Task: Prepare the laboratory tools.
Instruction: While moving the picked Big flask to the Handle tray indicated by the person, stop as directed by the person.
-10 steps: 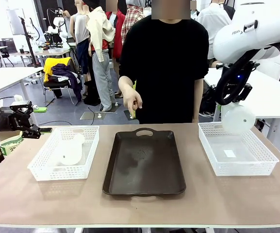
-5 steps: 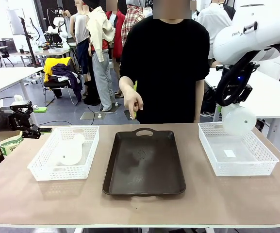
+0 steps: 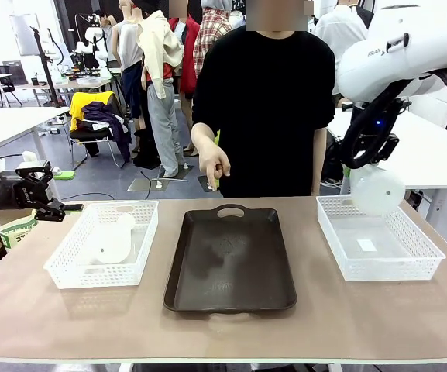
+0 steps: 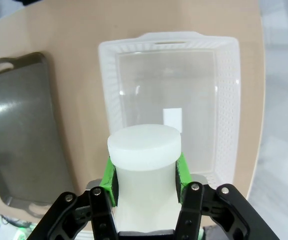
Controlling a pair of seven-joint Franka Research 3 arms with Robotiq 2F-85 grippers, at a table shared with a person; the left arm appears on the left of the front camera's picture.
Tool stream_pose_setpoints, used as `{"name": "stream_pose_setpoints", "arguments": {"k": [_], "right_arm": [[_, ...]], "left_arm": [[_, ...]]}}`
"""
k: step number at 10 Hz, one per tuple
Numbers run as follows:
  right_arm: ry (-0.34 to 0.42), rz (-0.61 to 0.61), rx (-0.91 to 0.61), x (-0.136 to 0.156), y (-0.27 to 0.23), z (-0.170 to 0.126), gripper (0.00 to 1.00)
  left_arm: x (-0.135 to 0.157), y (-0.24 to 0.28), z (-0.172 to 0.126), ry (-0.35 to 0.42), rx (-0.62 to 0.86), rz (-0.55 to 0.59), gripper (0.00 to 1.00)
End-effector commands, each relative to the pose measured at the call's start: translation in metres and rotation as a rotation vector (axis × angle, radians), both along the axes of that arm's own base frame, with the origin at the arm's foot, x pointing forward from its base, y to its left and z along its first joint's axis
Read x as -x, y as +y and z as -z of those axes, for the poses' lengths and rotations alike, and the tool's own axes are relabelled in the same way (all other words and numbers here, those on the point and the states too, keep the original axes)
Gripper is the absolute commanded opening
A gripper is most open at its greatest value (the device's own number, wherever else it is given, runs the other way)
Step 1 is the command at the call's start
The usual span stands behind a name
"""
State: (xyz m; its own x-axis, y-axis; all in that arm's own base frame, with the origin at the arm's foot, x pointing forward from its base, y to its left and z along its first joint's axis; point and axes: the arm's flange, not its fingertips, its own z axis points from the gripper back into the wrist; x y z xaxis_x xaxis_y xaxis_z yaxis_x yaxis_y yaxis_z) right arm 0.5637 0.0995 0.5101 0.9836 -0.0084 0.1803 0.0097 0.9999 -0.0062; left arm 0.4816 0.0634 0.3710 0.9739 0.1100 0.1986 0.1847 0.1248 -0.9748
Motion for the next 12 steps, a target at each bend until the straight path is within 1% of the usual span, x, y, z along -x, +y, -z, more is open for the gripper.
{"name": "stream_pose_setpoints", "arguments": {"k": [1, 3, 4, 7, 8, 9, 10, 12], "right_arm": [[-0.037, -0.020, 0.000, 0.006, 0.054, -0.019, 0.00], [-0.052, -0.074, 0.001, 0.011, 0.119, -0.017, 0.00], [-0.057, -0.104, -0.010, 0.011, 0.151, -0.010, 0.00], [-0.051, -0.187, 0.003, 0.005, 0.238, 0.033, 0.00], [-0.049, -0.214, 0.009, 0.003, 0.258, 0.047, 0.00], [-0.016, -0.228, 0.012, 0.003, 0.273, 0.059, 0.00], [0.001, -0.253, 0.018, 0.007, 0.284, 0.066, 0.00], [0.002, -0.257, 0.018, 0.007, 0.287, 0.074, 0.00]], "left_arm": [[0.001, 0.001, -0.001, -0.002, -0.008, 0.001, 1.00], [0.001, 0.001, -0.001, -0.002, -0.008, 0.001, 1.00], [0.001, 0.001, -0.001, -0.002, -0.008, 0.001, 1.00], [0.001, 0.001, -0.001, -0.002, -0.008, 0.001, 1.00], [0.001, 0.001, -0.001, -0.002, -0.008, 0.001, 1.00], [0.001, 0.001, -0.001, -0.002, -0.008, 0.001, 1.00], [0.001, 0.001, -0.001, -0.002, -0.008, 0.001, 1.00], [0.001, 0.001, -0.001, -0.002, -0.008, 0.001, 1.00]]}}
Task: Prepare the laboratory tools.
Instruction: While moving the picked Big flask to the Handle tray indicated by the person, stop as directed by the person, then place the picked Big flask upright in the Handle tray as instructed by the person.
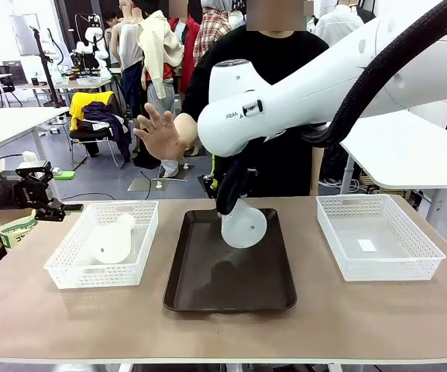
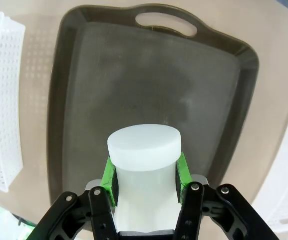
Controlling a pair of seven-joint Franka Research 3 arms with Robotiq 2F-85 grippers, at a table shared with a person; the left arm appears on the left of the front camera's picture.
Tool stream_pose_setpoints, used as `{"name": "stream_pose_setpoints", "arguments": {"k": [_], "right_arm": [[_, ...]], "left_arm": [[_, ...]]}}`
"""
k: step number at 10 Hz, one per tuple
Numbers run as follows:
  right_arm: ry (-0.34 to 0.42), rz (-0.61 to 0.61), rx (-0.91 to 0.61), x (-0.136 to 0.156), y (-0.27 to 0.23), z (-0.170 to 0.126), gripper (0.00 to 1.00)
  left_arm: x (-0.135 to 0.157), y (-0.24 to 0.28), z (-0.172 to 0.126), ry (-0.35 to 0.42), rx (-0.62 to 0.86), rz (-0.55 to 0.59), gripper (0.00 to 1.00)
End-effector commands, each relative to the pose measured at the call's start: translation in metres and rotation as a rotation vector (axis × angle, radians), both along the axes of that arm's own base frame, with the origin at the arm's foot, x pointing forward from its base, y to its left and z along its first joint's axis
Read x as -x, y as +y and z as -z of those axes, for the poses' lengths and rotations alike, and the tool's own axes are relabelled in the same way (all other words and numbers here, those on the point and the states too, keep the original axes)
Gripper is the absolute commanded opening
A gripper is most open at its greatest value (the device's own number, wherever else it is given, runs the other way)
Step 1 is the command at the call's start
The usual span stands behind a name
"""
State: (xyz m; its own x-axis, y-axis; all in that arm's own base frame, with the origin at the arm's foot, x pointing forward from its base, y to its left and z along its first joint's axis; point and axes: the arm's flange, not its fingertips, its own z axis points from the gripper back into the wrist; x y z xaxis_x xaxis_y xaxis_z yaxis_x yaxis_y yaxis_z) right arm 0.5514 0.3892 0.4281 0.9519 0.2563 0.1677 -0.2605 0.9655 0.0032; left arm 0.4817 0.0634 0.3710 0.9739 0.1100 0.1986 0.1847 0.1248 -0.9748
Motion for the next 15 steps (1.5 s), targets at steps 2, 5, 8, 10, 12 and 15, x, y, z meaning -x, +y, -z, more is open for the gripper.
{"name": "stream_pose_setpoints", "arguments": {"k": [2, 5, 8, 10, 12, 15], "right_arm": [[-0.013, 0.044, 0.011, -0.0055, -0.0077, -0.0118, 0.00], [-0.004, 0.003, 0.000, -0.0017, -0.0011, -0.0019, 0.00], [-0.004, 0.003, 0.000, -0.0017, -0.0011, -0.0019, 0.00], [-0.004, 0.003, 0.000, -0.0017, -0.0011, -0.0019, 0.00], [-0.004, 0.003, 0.000, -0.0017, -0.0011, -0.0019, 0.00], [-0.004, 0.003, 0.000, -0.0017, -0.0011, -0.0019, 0.00]], "left_arm": [[0.0012, 0.0014, -0.0010, -0.002, -0.008, 0.001, 1.00], [0.0012, 0.0014, -0.0010, -0.002, -0.008, 0.001, 1.00], [0.0012, 0.0014, -0.0010, -0.002, -0.008, 0.001, 1.00], [0.0012, 0.0014, -0.0010, -0.002, -0.008, 0.001, 1.00], [0.0012, 0.0014, -0.0010, -0.002, -0.008, 0.001, 1.00], [0.0012, 0.0014, -0.0010, -0.002, -0.008, 0.001, 1.00]]}}
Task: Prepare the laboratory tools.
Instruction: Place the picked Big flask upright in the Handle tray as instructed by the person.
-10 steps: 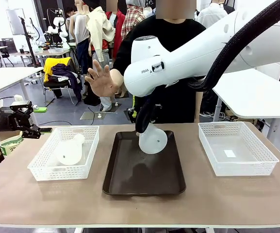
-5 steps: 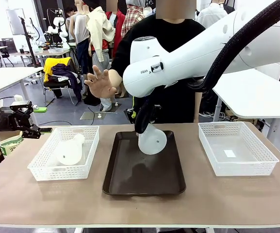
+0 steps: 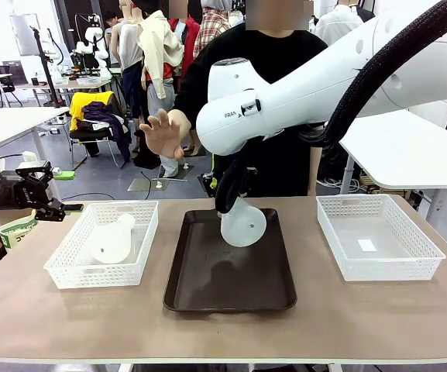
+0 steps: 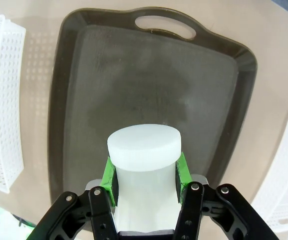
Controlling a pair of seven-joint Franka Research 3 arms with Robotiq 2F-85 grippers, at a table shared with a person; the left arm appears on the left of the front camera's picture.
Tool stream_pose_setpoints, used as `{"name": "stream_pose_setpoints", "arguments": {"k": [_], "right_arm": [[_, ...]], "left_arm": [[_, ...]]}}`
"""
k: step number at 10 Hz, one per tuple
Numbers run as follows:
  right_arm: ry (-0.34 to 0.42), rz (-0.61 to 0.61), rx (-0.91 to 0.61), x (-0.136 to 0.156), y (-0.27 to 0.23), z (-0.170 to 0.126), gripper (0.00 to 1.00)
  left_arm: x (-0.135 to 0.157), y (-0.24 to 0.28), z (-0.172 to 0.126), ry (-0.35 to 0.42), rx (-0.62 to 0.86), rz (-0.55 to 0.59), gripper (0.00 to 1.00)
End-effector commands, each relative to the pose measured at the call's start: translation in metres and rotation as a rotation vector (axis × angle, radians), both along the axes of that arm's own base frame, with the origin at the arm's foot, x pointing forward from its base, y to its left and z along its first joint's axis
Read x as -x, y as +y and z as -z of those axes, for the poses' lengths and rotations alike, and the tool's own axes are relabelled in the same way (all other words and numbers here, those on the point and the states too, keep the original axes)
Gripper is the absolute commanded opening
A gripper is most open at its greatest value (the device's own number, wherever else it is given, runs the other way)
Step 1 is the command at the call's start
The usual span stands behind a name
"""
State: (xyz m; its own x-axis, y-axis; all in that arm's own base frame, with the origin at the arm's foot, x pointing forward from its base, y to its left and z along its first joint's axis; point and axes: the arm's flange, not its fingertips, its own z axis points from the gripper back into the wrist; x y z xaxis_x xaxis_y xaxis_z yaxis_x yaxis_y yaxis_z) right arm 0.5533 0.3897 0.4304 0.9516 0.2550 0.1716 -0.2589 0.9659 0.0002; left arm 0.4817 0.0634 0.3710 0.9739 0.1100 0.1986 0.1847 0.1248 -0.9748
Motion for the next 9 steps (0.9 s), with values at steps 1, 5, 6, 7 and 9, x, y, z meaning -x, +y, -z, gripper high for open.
{"name": "stream_pose_setpoints", "arguments": {"k": [1, 5, 6, 7, 9], "right_arm": [[0.001, 0.002, -0.002, 0.0002, -0.0016, 0.0004, 0.00], [0.001, 0.002, -0.002, 0.0002, -0.0016, 0.0004, 0.00], [0.001, 0.002, -0.002, 0.0002, -0.0016, 0.0004, 0.00], [0.001, 0.002, -0.002, 0.0002, -0.0016, 0.0004, 0.00], [0.001, 0.002, -0.002, 0.0002, -0.0016, 0.0004, 0.00]], "left_arm": [[0.0012, 0.0014, -0.0010, -0.002, -0.008, 0.001, 1.00], [0.0012, 0.0014, -0.0010, -0.002, -0.008, 0.001, 1.00], [0.0012, 0.0014, -0.0010, -0.002, -0.008, 0.001, 1.00], [0.0012, 0.0014, -0.0010, -0.002, -0.008, 0.001, 1.00], [0.0012, 0.0014, -0.0010, -0.002, -0.008, 0.001, 1.00]]}}
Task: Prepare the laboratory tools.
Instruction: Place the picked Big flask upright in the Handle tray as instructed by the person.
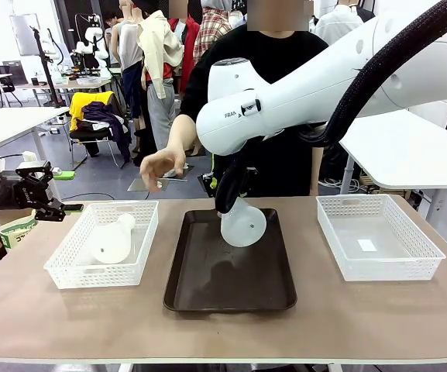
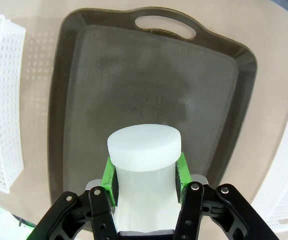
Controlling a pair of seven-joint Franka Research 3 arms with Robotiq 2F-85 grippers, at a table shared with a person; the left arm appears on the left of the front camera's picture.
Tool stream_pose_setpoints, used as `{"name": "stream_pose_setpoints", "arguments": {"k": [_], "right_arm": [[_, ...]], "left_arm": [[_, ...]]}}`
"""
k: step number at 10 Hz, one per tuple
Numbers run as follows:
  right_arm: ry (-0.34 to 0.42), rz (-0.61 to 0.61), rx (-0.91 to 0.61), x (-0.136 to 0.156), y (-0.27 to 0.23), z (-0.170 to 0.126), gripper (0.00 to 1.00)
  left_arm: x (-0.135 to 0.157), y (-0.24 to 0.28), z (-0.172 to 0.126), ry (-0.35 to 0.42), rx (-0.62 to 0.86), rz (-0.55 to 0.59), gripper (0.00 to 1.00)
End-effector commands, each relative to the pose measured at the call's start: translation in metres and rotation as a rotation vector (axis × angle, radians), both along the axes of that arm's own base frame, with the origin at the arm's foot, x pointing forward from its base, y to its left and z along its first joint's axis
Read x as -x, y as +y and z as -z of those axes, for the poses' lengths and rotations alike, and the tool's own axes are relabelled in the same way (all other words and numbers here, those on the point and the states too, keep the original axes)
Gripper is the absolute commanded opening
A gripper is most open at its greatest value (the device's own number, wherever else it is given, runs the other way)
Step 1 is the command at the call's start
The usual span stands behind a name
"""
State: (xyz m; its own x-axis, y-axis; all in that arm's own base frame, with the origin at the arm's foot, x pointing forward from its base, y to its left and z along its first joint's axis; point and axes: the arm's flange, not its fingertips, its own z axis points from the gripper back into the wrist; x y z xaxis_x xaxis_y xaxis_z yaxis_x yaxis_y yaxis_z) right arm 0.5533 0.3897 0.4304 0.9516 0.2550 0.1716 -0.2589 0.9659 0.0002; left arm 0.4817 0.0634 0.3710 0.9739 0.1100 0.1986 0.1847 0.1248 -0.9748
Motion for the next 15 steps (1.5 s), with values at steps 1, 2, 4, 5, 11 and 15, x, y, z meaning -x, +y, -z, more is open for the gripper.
{"name": "stream_pose_setpoints", "arguments": {"k": [1, 2, 4, 5, 11, 15], "right_arm": [[0.001, 0.002, -0.002, 0.0002, -0.0016, 0.0004, 0.00], [0.001, 0.002, -0.002, 0.0002, -0.0016, 0.0004, 0.00], [0.001, 0.002, -0.002, 0.0002, -0.0016, 0.0004, 0.00], [0.001, 0.002, -0.002, 0.0002, -0.0016, 0.0004, 0.00], [0.001, 0.002, -0.002, 0.0002, -0.0016, 0.0004, 0.00], [0.001, 0.002, -0.002, 0.0002, -0.0016, 0.0004, 0.00]], "left_arm": [[0.0012, 0.0014, -0.0010, -0.002, -0.008, 0.001, 1.00], [0.0012, 0.0014, -0.0010, -0.002, -0.008, 0.001, 1.00], [0.0012, 0.0014, -0.0010, -0.002, -0.008, 0.001, 1.00], [0.0012, 0.0014, -0.0010, -0.002, -0.008, 0.001, 1.00], [0.0012, 0.0014, -0.0010, -0.002, -0.008, 0.001, 1.00], [0.0012, 0.0014, -0.0010, -0.002, -0.008, 0.001, 1.00]]}}
